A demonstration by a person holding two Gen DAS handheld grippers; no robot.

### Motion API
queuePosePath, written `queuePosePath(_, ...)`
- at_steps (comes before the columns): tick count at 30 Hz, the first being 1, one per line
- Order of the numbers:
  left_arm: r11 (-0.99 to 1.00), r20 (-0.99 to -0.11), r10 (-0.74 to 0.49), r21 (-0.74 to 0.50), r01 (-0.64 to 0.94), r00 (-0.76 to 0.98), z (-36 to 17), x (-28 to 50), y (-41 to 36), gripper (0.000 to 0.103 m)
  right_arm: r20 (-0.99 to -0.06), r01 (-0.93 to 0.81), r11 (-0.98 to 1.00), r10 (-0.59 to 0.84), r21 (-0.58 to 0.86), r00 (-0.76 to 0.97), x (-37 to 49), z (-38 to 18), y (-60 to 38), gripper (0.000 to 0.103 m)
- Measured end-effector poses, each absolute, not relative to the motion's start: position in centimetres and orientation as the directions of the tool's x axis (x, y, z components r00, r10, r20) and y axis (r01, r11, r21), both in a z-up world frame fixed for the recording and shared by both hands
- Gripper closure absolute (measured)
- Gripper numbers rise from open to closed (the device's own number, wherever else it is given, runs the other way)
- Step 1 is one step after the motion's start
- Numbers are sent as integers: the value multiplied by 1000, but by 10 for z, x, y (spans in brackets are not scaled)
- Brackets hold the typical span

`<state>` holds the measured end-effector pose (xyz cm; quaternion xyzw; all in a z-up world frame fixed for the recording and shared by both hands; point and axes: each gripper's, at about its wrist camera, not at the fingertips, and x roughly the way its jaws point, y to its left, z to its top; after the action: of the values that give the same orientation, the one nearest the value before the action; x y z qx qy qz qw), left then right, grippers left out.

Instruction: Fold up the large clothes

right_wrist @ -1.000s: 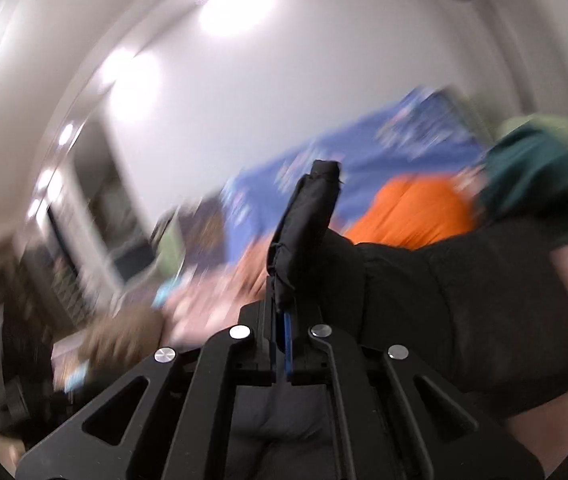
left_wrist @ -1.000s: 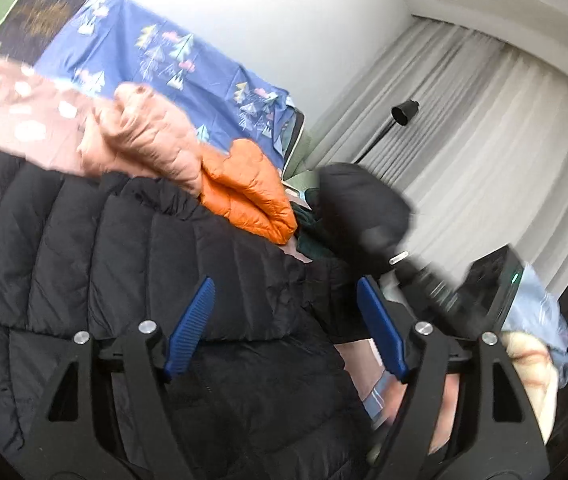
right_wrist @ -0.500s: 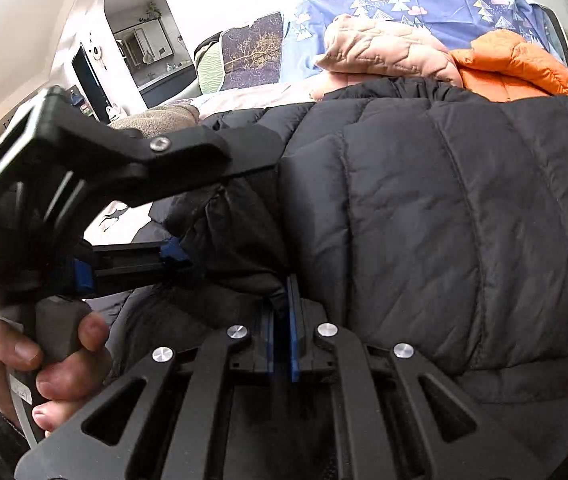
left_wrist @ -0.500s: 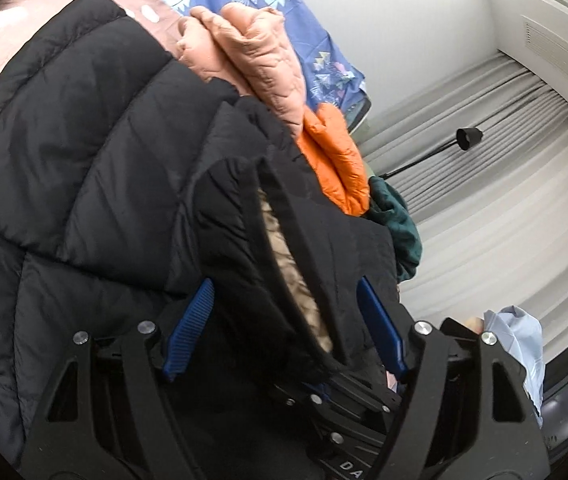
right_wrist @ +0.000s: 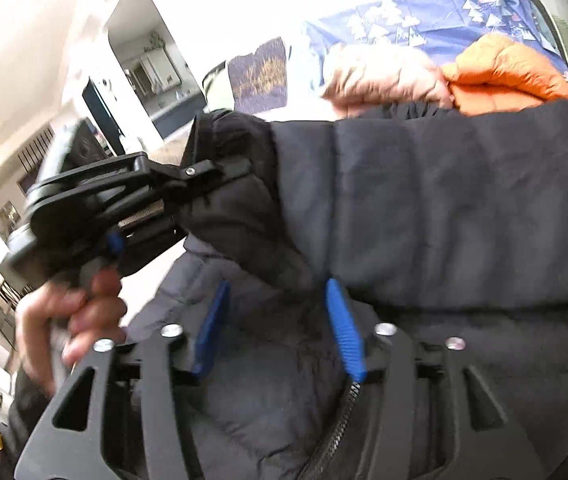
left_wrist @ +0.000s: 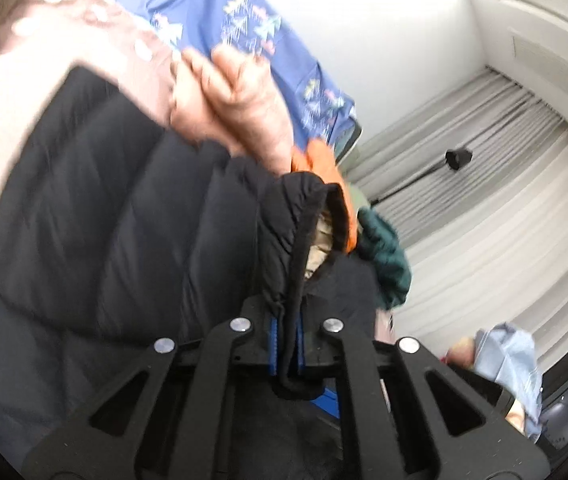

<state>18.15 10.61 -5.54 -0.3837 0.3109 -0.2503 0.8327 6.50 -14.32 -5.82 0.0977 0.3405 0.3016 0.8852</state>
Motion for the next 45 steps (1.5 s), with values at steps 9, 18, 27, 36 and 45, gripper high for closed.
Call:
queuePosePath(9, 622, -355, -572, -775, 110, 739, -48, 192, 170, 98, -433, -327, 859, 487, 395, 758, 70, -7, -238, 42)
queuePosePath(18, 658, -465, -522, -753, -10, 715, -105, 196, 189, 97, -537, -94, 844, 418, 529, 733, 137, -51, -301, 63)
queuePosePath(27, 680, -467, -471, -733, -29, 748, -101, 188, 210, 74, -530, -84, 784, 491, 615, 691, 126, -74, -315, 63)
queuePosePath(36, 730, -479, -327, -676, -105, 815, -92, 106, 257, 64, -441, -137, 778, 481, 612, 758, 45, -48, -360, 49)
queuePosePath(45, 777, -466, -355, -629, -21, 811, -107, -23, 246, 57, -511, -38, 825, 386, 565, 768, -48, -87, -405, 45)
